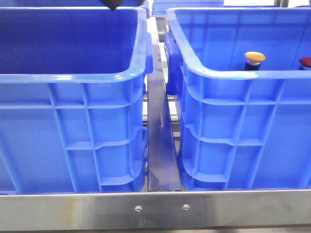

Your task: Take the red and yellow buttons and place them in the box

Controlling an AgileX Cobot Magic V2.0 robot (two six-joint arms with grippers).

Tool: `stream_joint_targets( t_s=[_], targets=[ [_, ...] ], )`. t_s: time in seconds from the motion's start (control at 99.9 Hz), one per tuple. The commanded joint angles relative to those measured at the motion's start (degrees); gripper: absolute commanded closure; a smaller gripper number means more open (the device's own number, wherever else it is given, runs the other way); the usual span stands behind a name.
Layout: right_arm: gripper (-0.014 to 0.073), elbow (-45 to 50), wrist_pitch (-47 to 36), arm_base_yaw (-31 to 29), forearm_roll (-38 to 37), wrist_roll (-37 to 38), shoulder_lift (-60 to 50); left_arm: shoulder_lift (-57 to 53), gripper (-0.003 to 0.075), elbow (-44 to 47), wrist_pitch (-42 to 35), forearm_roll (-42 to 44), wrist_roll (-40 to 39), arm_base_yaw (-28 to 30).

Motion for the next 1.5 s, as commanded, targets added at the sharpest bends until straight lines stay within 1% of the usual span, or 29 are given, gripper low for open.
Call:
stream_joint_targets(
  t_s=[0.0,0.02,0.04,0.17,0.33,0.601,0.701,0.761,0.891,1.011,1.141,1.251,1.352,1.492],
  targets=[
    [0.0694,0.1,-0.31,-0.25,0.71,-0.79,-5.77,-1.91,0.0664,-1.55,-2.89,4.56,-5.58,0.03],
    [0.0697,0.41,-0.03,-0.25,0.71,-0.79,-6.83,-1.91,0.0711,-1.51,-2.89,4.99,-6.1,0.33],
    [0.0697,0.68,0.32,-0.25,0.71,-0.79,-7.52,-2.04,0.0741,-1.26,-2.89,5.11,-6.23,0.73],
    [0.0697,2.53,4.09,-0.25,0.71,-0.79,-13.44,-3.34,0.0741,1.22,-5.13,5.09,-6.52,3.67],
    [0.0697,5.56,7.81,-0.25,0.71,-0.74,-20.09,-7.68,0.0741,6.89,-8.32,5.09,-7.54,9.49],
    [0.0697,10.77,6.73,0.46,0.71,-0.74,-28.44,-20.76,0.0741,18.69,-15.14,5.09,-7.54,19.8],
    [0.0697,11.84,4.84,3.02,0.69,-0.74,-29.22,-26.78,0.0741,23.56,-18.05,5.09,-7.54,22.29],
    [0.0697,12.37,2.15,6.59,0.69,-0.74,-29.22,-30.54,0.0741,26.81,-19.64,5.21,-7.54,23.59],
    [0.0697,13.63,-2.3,16.0,0.64,-0.79,-29.24,-39.69,0.0741,33.48,-23.22,5.49,-7.78,25.59],
    [0.0696,14.77,-4.48,20.64,0.58,-0.79,-29.35,-48.13,0.0741,39.22,-26.71,5.49,-7.83,26.82],
    [0.0696,16.42,-5.71,21.38,0.89,-0.79,-31.33,-57.2,0.0741,45.26,-30.45,5.49,-7.83,26.93],
    [0.0696,18.64,-6.69,21.38,0.89,-0.79,-35.92,-63.96,0.0741,49.79,-32.73,5.49,-7.83,26.93],
    [0.0696,21.11,-6.84,21.38,0.89,-0.79,-41.24,-69.44,0.0741,52.88,-32.84,5.49,-7.83,26.93],
    [0.0696,24.05,-6.57,21.38,0.89,-0.79,-48.88,-74.38,0.0741,56.14,-32.84,5.49,-7.83,26.93]
  ],
)
